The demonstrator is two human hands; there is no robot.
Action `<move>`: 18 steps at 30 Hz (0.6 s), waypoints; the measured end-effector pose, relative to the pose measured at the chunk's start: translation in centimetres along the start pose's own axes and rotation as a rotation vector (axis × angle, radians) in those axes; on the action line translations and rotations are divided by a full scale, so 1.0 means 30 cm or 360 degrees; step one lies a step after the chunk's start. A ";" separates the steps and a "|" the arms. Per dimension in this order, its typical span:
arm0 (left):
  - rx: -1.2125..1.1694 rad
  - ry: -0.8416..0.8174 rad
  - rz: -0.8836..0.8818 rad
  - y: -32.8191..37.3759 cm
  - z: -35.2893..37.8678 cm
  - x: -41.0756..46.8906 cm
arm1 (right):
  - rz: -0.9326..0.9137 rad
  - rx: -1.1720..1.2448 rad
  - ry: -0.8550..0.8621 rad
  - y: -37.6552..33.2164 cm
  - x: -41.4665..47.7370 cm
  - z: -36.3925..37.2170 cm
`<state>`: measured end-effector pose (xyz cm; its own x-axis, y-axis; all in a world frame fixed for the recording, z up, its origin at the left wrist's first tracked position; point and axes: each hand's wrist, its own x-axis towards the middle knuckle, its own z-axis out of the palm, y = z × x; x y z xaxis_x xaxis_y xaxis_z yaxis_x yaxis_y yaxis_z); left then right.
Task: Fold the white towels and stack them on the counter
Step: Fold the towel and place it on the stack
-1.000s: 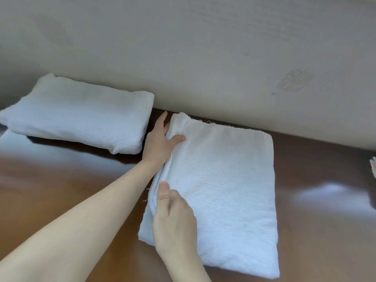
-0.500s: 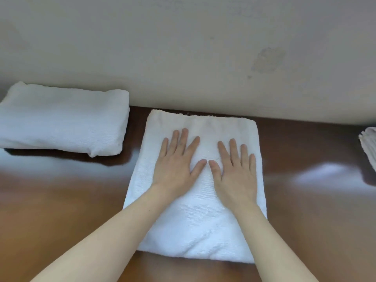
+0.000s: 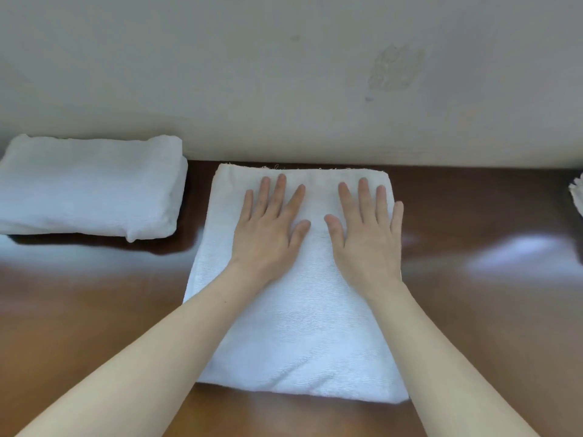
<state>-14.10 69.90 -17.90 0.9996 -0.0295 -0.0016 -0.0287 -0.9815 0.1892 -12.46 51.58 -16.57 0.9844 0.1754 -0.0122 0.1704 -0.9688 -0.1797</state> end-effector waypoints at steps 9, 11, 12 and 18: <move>-0.0041 -0.0075 -0.0007 -0.038 0.004 0.061 | 0.0136 0.0091 -0.0094 0.017 0.024 0.042; -0.0050 -0.0121 -0.0070 -0.031 -0.014 0.054 | 0.0124 0.0104 -0.0135 0.018 0.023 0.034; -0.0062 -0.0148 -0.0107 -0.025 -0.020 0.036 | 0.0128 0.0102 -0.0154 0.017 0.022 0.028; -0.0153 -0.0048 -0.0055 0.038 -0.043 -0.265 | 0.0079 0.0204 -0.0065 -0.058 -0.111 -0.016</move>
<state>-22.07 69.26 -16.39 0.9992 -0.0027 -0.0388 0.0084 -0.9595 0.2816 -16.00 52.62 -15.74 0.9885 0.1375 -0.0635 0.1123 -0.9467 -0.3019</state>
